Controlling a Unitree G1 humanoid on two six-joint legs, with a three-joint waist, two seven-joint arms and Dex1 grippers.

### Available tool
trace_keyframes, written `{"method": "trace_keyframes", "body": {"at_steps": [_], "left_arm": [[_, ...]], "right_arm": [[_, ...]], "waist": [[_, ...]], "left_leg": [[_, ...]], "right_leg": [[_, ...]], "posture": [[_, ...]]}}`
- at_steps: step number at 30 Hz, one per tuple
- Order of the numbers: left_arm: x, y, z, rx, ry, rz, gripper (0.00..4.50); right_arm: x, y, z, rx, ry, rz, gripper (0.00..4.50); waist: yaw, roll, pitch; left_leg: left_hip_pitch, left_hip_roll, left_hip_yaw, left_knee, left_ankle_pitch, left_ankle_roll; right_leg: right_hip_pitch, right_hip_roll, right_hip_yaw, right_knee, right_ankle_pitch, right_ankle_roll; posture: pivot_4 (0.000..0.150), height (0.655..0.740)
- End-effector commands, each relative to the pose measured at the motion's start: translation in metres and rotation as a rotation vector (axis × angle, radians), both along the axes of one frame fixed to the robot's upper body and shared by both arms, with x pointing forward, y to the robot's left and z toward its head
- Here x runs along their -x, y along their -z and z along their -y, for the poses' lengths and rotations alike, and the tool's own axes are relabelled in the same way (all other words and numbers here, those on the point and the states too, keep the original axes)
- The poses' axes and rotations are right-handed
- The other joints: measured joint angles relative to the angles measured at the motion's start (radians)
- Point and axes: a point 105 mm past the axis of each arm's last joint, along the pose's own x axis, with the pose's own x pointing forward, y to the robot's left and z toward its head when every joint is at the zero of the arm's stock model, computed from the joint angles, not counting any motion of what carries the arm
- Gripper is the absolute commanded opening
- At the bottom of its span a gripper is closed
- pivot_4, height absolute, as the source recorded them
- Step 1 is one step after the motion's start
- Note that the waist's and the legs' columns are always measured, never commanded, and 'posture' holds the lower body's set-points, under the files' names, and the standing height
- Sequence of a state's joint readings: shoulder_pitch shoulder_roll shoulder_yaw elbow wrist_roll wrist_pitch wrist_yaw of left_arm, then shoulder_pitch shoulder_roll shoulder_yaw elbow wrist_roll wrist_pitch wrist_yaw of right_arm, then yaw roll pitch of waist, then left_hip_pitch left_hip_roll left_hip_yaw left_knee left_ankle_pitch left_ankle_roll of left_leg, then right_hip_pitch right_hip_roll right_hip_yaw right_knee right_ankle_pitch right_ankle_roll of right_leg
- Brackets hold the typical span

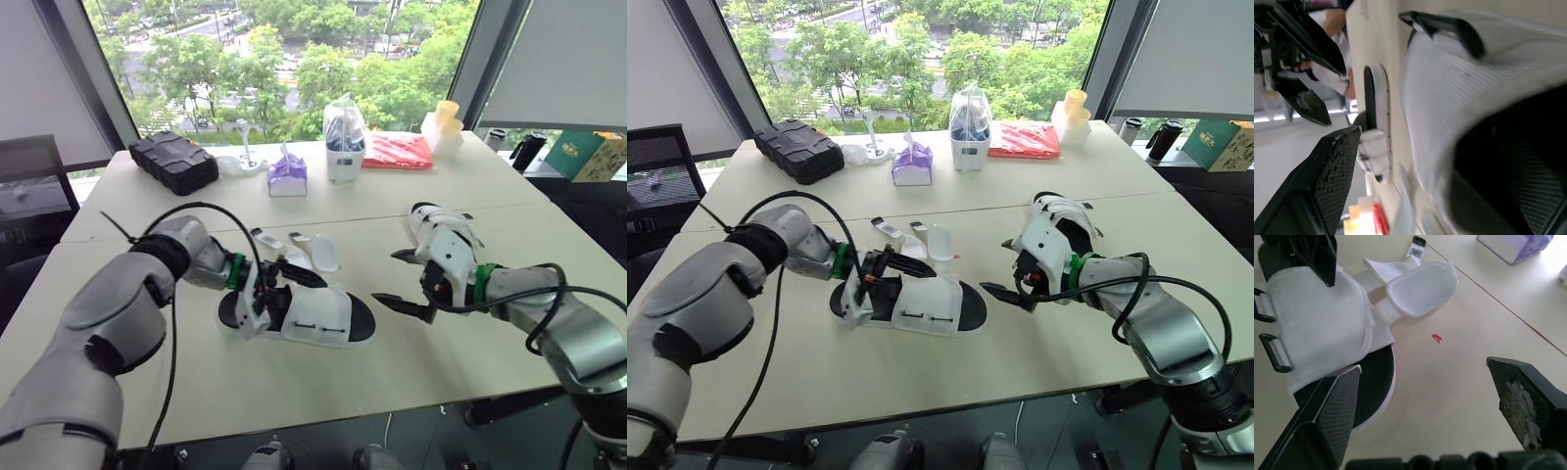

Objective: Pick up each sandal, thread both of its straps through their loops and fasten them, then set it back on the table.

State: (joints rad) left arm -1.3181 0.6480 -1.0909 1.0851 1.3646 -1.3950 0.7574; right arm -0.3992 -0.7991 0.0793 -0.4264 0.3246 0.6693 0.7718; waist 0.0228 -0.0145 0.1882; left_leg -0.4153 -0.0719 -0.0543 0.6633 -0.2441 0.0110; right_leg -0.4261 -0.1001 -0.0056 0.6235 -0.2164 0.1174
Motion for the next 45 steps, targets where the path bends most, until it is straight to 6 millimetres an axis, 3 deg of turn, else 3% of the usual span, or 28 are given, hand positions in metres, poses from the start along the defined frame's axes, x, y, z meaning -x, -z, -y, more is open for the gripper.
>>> {"method": "trace_keyframes", "body": {"at_steps": [1,4,7,13,15,16,20,26,36,40,45], "left_arm": [[-0.008,-0.013,-0.021,0.044,-0.12,-0.014,4.49],[-0.013,-0.024,-0.034,0.082,-0.209,-0.03,4.49],[-0.02,-0.029,-0.052,0.106,-0.339,-0.085,4.5],[-0.041,-0.03,-0.065,0.278,-0.618,-0.294,4.5],[-0.054,-0.028,-0.07,0.357,-0.752,-0.499,4.5],[-0.059,-0.025,-0.072,0.432,-0.824,-0.69,4.5],[-0.052,-0.002,-0.06,0.553,-0.876,-1.35,4.5],[-0.046,0.009,-0.039,0.589,-0.882,-1.831,4.5],[-0.058,0.0,-0.021,0.761,-0.8,-2.301,4.5],[-0.058,0.003,-0.024,0.707,-0.818,-2.283,4.5],[-0.063,0.004,-0.043,0.739,-0.864,-2.245,4.5]], "right_arm": [[0.003,0.0,-0.008,0.002,-0.077,0.049,4.5],[0.005,0.012,-0.011,0.006,-0.109,0.027,4.5],[0.008,0.026,-0.012,0.016,-0.15,-0.002,3.24],[0.009,0.041,-0.011,0.029,-0.184,-0.018,0.12],[0.009,0.045,-0.013,0.016,-0.195,-0.03,0.04],[0.009,0.05,-0.014,0.015,-0.205,-0.043,0.04],[0.01,0.063,-0.024,0.004,-0.256,-0.075,0.04],[0.008,0.07,-0.039,-0.005,-0.322,-0.084,0.04],[-0.002,0.082,-0.063,0.01,-0.415,-0.061,0.04],[-0.002,0.087,-0.067,0.04,-0.451,-0.058,0.04],[-0.004,0.089,-0.069,0.047,-0.468,-0.052,0.04]], "waist": [[-0.006,0.0,0.0],[-0.007,-0.001,0.0],[-0.01,-0.001,0.0],[-0.009,0.0,0.0],[-0.01,-0.001,0.0],[-0.012,-0.001,0.0],[-0.021,-0.001,0.0],[-0.039,-0.002,0.0],[-0.043,-0.001,0.0],[-0.047,-0.001,0.0],[-0.061,-0.001,0.0]], "left_leg": [[0.0,0.0,0.0,0.0,0.0,0.0],[0.0,0.0,-0.001,0.0,0.0,0.0],[0.0,-0.001,0.0,0.0,0.0,0.0],[0.001,-0.001,0.0,0.001,0.0,0.0],[0.001,-0.001,0.0,0.002,0.0,0.001],[0.001,-0.001,0.001,0.002,0.0,0.001],[0.001,-0.001,0.004,0.002,0.0,0.001],[0.002,-0.001,-0.001,0.003,-0.001,0.002],[0.004,0.0,-0.001,0.002,-0.001,0.002],[0.005,0.0,-0.001,0.002,-0.001,0.001],[0.006,0.0,-0.001,0.001,0.0,0.001]], "right_leg": [[0.0,0.0,0.0,0.0,0.0,0.0],[0.0,0.0,0.0,0.001,0.0,0.0],[0.0,0.0,0.0,0.001,0.0,0.0],[0.001,0.0,0.0,0.002,0.0,0.0],[0.001,0.0,0.0,0.002,0.0,0.0],[0.001,0.0,-0.001,0.002,0.0,0.0],[0.001,0.002,-0.001,0.004,0.0,0.0],[0.001,0.001,-0.001,0.007,-0.001,0.002],[0.001,0.002,0.0,0.008,-0.002,0.002],[0.001,0.002,0.0,0.009,-0.001,0.002],[0.001,0.002,0.001,0.009,-0.001,0.002]], "posture": [[0.15,0.74],[0.15,0.74],[0.15,0.74],[0.15,0.74],[0.15,0.74],[0.15,0.74],[0.15,0.74],[0.15,0.74],[0.15,0.74],[0.15,0.74],[0.15,0.74]]}}
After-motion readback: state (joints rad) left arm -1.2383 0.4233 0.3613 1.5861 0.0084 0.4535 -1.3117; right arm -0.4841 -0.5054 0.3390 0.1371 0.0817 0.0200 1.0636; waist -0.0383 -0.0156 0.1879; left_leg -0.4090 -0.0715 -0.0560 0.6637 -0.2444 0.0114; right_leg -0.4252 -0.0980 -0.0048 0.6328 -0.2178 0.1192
